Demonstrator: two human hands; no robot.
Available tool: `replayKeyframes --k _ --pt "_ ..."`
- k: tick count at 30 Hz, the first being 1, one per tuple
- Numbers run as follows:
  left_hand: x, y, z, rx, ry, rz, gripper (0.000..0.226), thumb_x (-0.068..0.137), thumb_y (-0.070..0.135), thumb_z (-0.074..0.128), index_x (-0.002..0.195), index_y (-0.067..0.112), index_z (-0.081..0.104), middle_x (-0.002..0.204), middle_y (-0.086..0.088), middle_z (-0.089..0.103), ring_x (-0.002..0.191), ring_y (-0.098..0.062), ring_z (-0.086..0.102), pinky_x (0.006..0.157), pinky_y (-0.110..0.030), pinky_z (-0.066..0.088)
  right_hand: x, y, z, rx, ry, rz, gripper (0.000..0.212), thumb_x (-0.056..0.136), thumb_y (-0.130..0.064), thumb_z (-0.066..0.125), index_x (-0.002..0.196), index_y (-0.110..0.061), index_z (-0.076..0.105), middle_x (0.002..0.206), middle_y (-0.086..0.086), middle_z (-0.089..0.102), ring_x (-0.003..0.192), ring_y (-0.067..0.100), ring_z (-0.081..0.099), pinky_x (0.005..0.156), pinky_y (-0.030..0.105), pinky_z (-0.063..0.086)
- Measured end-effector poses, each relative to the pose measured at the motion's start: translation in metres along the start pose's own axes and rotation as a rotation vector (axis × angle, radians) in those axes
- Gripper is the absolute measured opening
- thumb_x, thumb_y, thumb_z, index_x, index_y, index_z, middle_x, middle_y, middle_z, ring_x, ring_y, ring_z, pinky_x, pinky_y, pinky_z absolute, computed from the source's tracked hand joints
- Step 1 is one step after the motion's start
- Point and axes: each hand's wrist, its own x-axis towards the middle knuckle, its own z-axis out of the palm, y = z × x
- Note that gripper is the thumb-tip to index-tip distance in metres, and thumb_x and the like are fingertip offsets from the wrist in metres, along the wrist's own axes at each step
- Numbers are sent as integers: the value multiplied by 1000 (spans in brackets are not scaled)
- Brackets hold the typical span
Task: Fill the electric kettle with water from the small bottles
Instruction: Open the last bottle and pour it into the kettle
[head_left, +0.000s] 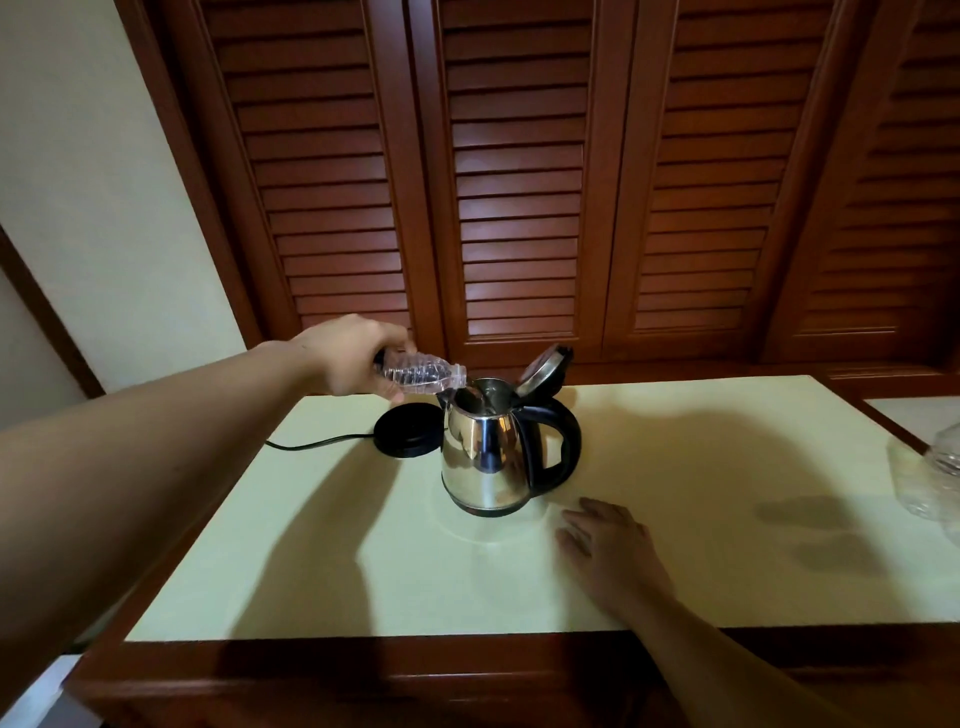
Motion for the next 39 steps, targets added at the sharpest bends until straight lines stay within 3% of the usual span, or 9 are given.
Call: replayKeyframes --k 7,13,19,22,26,33,39 --pt "-1 5 -4 7 22 14 59 77 45 89 129 27 67 114 2 73 98 -19 66 84 -30 51 1 1 1 18 1 8 45 98 -53 49 139 -35 60 156 -12 44 145 7 31 117 34 25" --pt "0 11 -5 11 16 42 55 76 45 89 125 31 69 109 1 65 103 -22 62 91 -36 52 0 0 0 7 3 2 45 98 -52 50 138 -35 61 155 -12 46 145 8 31 116 34 26" --pt "2 14 -6 -25 57 49 63 77 40 90 130 23 61 108 11 55 97 -12 51 82 -26 38 -1 0 -1 12 3 -5 46 99 -52 49 139 -34 60 156 -11 44 145 9 31 117 34 26" --pt "1 14 -5 -42 55 42 55 76 38 92 119 25 61 108 7 66 94 -17 60 78 -29 44 -1 -1 -1 20 9 -1 46 99 -52 50 140 -33 60 156 -11 45 145 9 31 117 34 25" --pt "2 13 -5 -34 54 60 47 75 41 92 110 28 65 107 6 69 98 -19 63 84 -33 51 0 -1 -1 -1 3 -4 46 99 -52 49 140 -34 60 157 -11 44 146 9 30 117 34 25" --pt "5 15 -7 -7 68 91 39 75 44 90 105 29 69 97 13 57 94 -14 57 87 -34 49 -1 -3 -1 -16 5 1 45 99 -52 48 139 -34 60 156 -10 45 144 11 33 116 36 27" --pt "5 18 -8 4 75 90 39 77 45 88 110 34 70 99 6 57 95 -17 56 85 -34 48 -2 -4 -2 -11 0 1 43 100 -50 47 138 -34 61 156 -9 46 144 12 33 116 36 28"
